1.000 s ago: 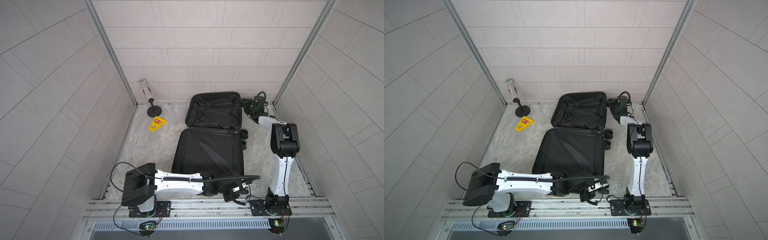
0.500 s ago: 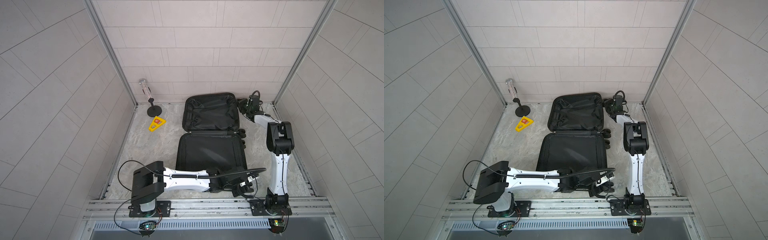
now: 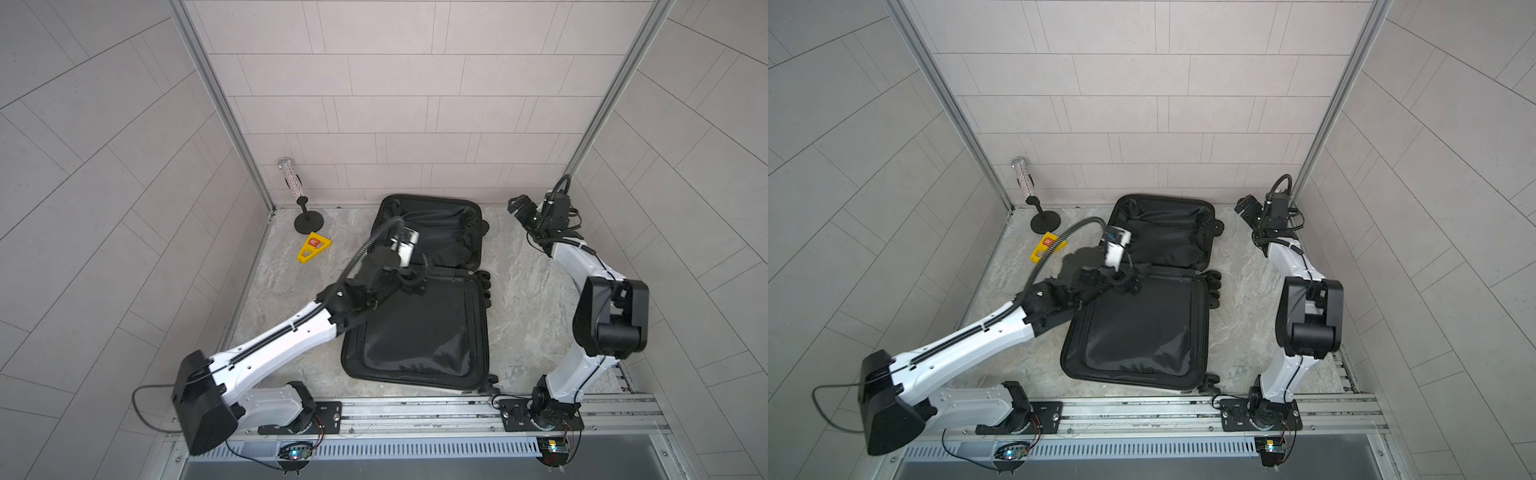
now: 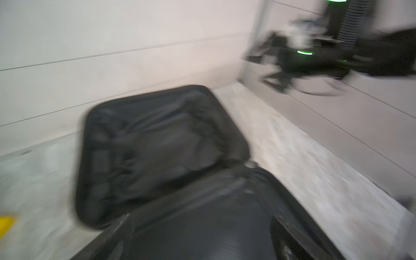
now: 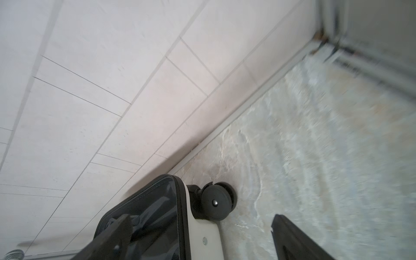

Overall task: Open the suitcase zippers
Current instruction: Open the suitcase at the center of the board, then reset both arms

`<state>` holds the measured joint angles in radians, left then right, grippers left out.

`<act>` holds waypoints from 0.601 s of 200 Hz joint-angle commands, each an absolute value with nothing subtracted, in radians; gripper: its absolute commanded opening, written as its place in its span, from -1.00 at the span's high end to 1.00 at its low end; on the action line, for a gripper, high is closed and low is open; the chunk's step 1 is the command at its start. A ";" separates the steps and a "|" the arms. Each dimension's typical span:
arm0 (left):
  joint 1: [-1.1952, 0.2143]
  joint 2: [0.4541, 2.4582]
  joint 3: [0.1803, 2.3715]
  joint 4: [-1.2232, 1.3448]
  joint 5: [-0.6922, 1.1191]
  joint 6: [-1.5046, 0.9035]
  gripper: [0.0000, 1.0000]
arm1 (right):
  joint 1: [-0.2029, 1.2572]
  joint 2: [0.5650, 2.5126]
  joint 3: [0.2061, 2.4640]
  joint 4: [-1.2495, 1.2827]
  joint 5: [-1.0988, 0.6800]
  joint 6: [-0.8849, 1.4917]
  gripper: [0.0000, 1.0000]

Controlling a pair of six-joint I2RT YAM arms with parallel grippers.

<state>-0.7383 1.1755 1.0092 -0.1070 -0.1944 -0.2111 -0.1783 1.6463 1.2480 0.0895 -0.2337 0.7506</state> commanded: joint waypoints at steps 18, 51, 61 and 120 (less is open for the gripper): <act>-0.439 1.032 0.771 0.030 -0.457 -0.196 -1.00 | -0.175 1.462 0.932 0.169 -0.065 0.434 -1.00; -0.255 1.062 0.569 0.284 -0.582 -0.085 -1.00 | -0.176 1.338 0.647 0.394 -0.016 0.288 -1.00; -0.207 1.105 0.513 0.364 -0.578 -0.085 -1.00 | -0.176 1.327 0.572 0.450 -0.009 0.273 -1.00; -0.100 1.475 0.437 0.745 -0.375 -0.023 -1.00 | -0.176 1.470 0.370 0.860 -0.062 0.222 -1.00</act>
<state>-0.1455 1.4002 0.3885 0.5587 -0.4942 -0.0650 -0.1761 1.4239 0.3710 0.6628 -0.0402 0.2790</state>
